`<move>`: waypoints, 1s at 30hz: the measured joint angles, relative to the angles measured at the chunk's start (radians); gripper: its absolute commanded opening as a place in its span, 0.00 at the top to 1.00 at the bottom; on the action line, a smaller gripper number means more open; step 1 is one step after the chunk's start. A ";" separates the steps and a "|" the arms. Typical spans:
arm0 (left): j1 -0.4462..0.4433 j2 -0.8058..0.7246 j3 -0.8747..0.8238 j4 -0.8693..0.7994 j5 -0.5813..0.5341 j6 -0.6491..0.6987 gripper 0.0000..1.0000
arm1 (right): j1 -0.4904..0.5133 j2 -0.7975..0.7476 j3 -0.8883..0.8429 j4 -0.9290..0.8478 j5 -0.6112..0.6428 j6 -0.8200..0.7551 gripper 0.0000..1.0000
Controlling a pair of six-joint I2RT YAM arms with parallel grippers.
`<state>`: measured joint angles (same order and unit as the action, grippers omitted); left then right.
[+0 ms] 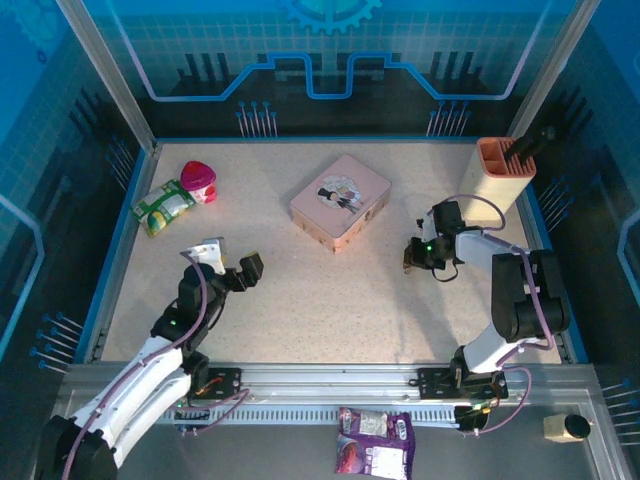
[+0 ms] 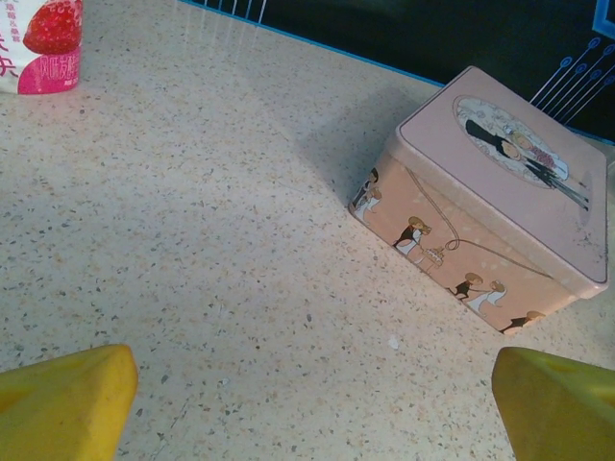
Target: Unlock the padlock with the key
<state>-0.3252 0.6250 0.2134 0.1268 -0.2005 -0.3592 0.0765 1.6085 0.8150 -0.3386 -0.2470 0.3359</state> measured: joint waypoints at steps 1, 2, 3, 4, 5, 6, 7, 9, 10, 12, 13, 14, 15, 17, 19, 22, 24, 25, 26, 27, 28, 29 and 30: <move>0.001 0.005 -0.001 0.003 0.000 0.000 0.04 | -0.001 0.000 0.000 0.000 -0.001 0.000 0.91; 0.002 0.010 -0.002 0.006 0.001 0.000 0.04 | -0.002 0.000 0.000 0.000 -0.001 0.000 0.89; 0.002 0.014 -0.002 0.010 0.003 0.000 0.04 | -0.003 0.000 0.000 -0.001 -0.001 0.000 0.88; 0.003 0.016 -0.002 0.013 0.004 0.000 0.04 | -0.004 0.000 0.000 -0.001 -0.002 0.002 0.85; 0.003 0.017 -0.002 0.015 0.006 0.000 0.04 | -0.005 0.000 0.000 -0.001 -0.001 0.003 0.83; 0.003 0.017 -0.002 0.016 0.007 0.000 0.04 | -0.006 0.000 0.000 -0.002 0.000 0.003 0.80; 0.003 0.017 -0.002 0.017 0.007 0.000 0.04 | -0.006 0.000 0.000 -0.002 0.002 0.003 0.77; 0.003 0.017 -0.002 0.021 0.007 0.000 0.04 | -0.006 -0.002 0.000 -0.006 0.006 0.000 0.66; 0.003 0.017 -0.002 0.022 0.007 0.000 0.04 | -0.006 -0.006 -0.002 -0.009 0.009 0.003 0.61; 0.003 0.017 -0.002 0.022 0.007 0.000 0.04 | -0.007 -0.024 -0.005 -0.014 0.023 0.002 0.54; 0.003 0.017 -0.002 0.022 0.007 0.000 0.04 | -0.008 -0.040 -0.009 -0.016 0.035 0.005 0.51; 0.003 0.017 -0.002 0.022 0.007 0.000 0.03 | -0.008 -0.058 -0.014 -0.018 0.047 0.006 0.50; 0.003 0.017 -0.002 0.022 0.007 0.000 0.03 | -0.008 -0.082 -0.018 -0.023 0.058 0.007 0.48; 0.003 0.023 -0.003 0.029 0.007 0.000 0.03 | -0.011 -0.129 -0.024 -0.032 0.077 0.011 0.47; 0.003 0.035 -0.003 0.036 0.007 0.000 0.03 | -0.012 -0.177 -0.024 -0.043 0.090 0.011 0.45; 0.003 0.048 -0.002 0.035 0.006 0.000 0.03 | -0.012 -0.250 -0.027 -0.051 0.101 0.012 0.40; 0.003 0.053 0.008 0.013 -0.017 -0.004 0.03 | -0.012 -0.320 -0.045 -0.048 0.105 0.023 0.36; 0.003 0.055 0.018 -0.002 -0.040 -0.008 0.03 | -0.012 -0.368 -0.057 -0.047 0.108 0.029 0.35; 0.003 0.056 0.027 -0.017 -0.064 -0.013 0.01 | -0.012 -0.417 -0.068 -0.047 0.112 0.037 0.33; 0.003 0.056 0.039 -0.031 -0.096 -0.026 0.01 | -0.012 -0.475 -0.077 -0.046 0.118 0.048 0.06; 0.003 0.056 0.047 -0.040 -0.125 -0.034 0.01 | -0.012 -0.536 -0.083 -0.043 0.128 0.056 0.00; 0.003 0.056 0.054 -0.048 -0.152 -0.043 0.01 | -0.012 -0.584 -0.086 -0.040 0.138 0.065 0.00; 0.004 0.055 0.059 -0.052 -0.176 -0.053 0.01 | -0.012 -0.632 -0.088 -0.031 0.151 0.068 0.00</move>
<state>-0.3214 0.6804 0.2722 0.0746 -0.3763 -0.4122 0.0643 0.9760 0.7269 -0.3695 -0.0963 0.4042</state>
